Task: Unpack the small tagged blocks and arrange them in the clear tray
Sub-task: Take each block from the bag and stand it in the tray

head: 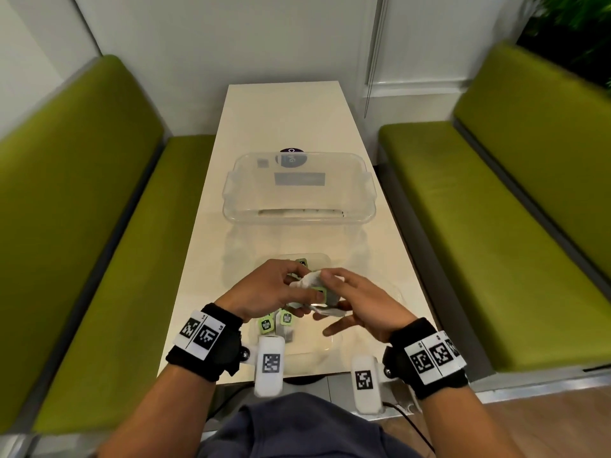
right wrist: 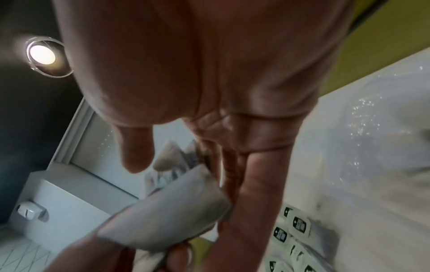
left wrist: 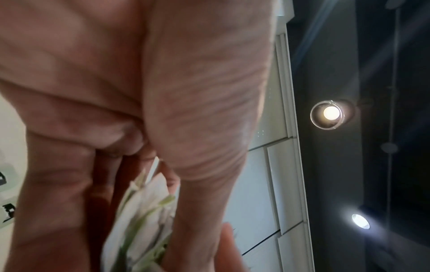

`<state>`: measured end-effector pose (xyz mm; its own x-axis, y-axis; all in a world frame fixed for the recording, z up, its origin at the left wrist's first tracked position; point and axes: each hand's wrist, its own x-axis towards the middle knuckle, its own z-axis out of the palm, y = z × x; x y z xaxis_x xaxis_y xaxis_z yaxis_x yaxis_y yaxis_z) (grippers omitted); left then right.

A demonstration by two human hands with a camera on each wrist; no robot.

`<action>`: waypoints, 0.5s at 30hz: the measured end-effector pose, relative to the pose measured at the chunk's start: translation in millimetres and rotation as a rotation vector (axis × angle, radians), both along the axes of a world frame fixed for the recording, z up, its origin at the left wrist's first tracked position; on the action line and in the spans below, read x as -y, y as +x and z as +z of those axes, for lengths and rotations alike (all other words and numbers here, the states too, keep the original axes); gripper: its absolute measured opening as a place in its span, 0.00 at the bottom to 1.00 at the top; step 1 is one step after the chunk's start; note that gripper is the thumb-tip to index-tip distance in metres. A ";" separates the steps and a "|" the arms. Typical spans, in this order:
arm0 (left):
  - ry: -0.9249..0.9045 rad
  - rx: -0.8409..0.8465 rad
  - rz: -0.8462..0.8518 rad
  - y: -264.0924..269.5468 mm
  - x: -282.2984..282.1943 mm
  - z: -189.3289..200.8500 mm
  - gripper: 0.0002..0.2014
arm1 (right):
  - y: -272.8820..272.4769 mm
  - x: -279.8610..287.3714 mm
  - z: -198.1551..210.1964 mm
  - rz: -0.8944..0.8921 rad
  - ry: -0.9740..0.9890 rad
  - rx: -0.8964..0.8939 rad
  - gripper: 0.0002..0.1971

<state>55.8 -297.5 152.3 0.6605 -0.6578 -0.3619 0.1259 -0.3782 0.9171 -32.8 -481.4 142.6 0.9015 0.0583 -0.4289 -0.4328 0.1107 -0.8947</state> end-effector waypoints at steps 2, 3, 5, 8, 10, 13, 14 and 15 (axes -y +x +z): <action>-0.009 0.015 -0.015 -2.5 0.7 0.6 0.10 | -1.4 -4.0 -3.0 0.033 -0.005 0.032 0.18; -0.016 0.018 -0.006 -3.9 1.1 0.7 0.10 | -1.1 -5.1 -4.2 0.023 -0.012 0.052 0.16; -0.035 0.012 0.045 -6.1 3.0 -1.6 0.13 | 1.1 -4.9 -6.4 -0.037 -0.024 0.082 0.14; -0.064 -0.006 0.151 -7.8 6.3 -9.3 0.21 | 3.9 -2.1 -10.2 -0.136 -0.023 0.143 0.11; -0.068 -0.011 0.191 -9.6 8.7 -11.8 0.22 | 4.6 -1.2 -12.3 -0.189 -0.005 0.178 0.10; -0.091 -0.081 0.196 -11.3 11.5 -9.9 0.20 | 5.1 -0.9 -14.2 -0.266 0.051 0.196 0.11; -0.093 -0.107 0.194 -11.2 12.0 -9.3 0.18 | 5.1 -0.5 -14.5 -0.293 0.069 0.199 0.11; -0.091 -0.124 0.194 -10.8 12.2 -9.0 0.17 | 5.2 0.1 -15.0 -0.318 0.079 0.201 0.11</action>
<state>45.0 -309.7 143.3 0.7320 -0.5565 -0.3931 0.3015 -0.2528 0.9193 -27.6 -481.5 127.6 0.9455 -0.2122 -0.2471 -0.1823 0.2836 -0.9414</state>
